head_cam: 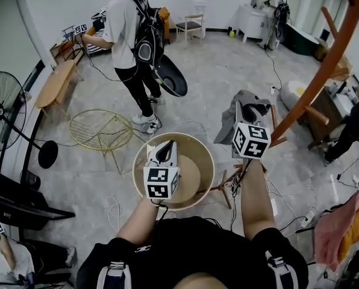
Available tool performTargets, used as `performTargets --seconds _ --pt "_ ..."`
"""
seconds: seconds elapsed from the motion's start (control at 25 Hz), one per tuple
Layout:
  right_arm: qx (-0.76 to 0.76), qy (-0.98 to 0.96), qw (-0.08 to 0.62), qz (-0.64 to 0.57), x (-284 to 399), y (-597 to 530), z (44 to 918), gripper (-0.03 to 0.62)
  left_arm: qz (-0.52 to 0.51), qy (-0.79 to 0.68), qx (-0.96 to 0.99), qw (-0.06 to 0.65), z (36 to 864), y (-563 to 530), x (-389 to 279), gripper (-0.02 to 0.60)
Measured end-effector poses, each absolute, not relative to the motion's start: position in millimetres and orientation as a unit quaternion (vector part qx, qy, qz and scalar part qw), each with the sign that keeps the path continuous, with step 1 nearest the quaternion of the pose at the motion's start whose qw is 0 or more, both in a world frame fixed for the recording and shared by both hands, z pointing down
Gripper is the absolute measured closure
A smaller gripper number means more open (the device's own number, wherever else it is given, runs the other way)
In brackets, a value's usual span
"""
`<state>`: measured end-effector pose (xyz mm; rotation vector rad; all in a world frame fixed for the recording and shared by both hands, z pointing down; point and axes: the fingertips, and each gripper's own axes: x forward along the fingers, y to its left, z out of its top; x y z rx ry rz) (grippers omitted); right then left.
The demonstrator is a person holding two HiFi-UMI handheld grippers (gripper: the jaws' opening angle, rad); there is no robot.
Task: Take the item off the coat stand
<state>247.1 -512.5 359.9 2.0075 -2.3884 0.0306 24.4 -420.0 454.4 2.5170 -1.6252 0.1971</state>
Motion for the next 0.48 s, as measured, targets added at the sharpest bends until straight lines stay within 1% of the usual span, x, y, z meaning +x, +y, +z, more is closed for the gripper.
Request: performTargets --seconds 0.48 --pt "0.613 -0.789 0.035 0.016 217.2 -458.5 406.5 0.558 0.063 -0.528 0.844 0.073 459.0 -416.0 32.7 0.565"
